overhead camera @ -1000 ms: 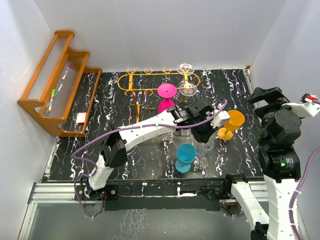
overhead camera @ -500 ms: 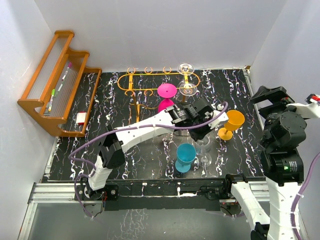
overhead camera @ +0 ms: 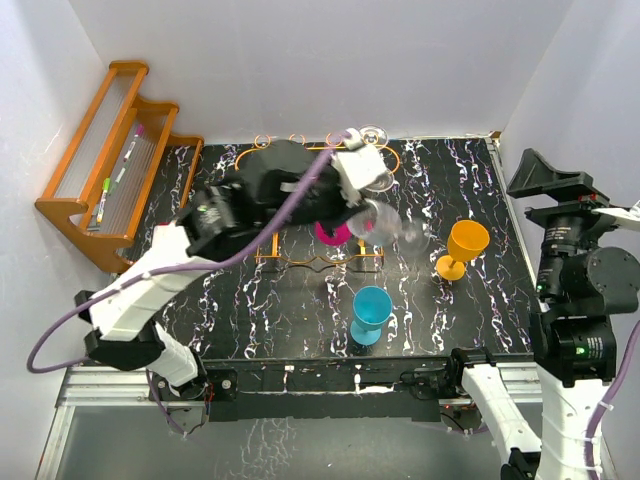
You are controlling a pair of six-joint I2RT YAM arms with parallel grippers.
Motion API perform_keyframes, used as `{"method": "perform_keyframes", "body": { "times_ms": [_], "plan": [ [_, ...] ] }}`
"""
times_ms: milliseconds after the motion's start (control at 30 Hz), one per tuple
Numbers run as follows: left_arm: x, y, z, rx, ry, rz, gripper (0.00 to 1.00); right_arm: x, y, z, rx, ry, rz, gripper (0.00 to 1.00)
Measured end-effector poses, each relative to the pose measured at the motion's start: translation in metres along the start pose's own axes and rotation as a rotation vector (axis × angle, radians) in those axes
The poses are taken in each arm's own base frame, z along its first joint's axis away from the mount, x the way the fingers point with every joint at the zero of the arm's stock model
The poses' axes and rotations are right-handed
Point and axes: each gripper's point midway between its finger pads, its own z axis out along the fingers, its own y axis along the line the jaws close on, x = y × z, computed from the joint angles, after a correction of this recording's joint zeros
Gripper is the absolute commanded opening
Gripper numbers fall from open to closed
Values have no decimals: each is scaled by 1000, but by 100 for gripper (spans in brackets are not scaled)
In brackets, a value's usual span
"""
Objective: Place the wine glass upside down on the wine glass rack
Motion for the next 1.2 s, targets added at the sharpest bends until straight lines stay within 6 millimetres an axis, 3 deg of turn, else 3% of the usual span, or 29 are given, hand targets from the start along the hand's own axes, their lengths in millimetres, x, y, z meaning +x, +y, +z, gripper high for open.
{"method": "perform_keyframes", "body": {
  "times_ms": [133,300,400,633,867,1000,1133,1200],
  "plan": [
    [-42,45,-48,-111,-160,-58,0,-22,40,-7,-192,-43,43,98],
    [-66,120,-106,-334,-308,-195,0,-38,135,-32,-695,-22,159,95],
    [-75,137,-133,-406,-382,-245,0,-37,177,-55,-1012,7,280,96],
    [-92,134,-175,-440,-590,-290,0,-9,195,-84,-1297,155,360,97],
    [-85,132,-183,-470,-822,-165,0,-14,203,-99,-1415,211,421,96],
    [-83,153,-196,-539,-924,-85,0,-15,207,-95,-1429,246,476,94],
    [-52,184,-229,-702,-971,-21,0,-7,215,-87,-1405,314,549,92],
    [-45,186,-245,-749,-992,14,0,0,222,-83,-1383,354,588,91]
  ]
}}
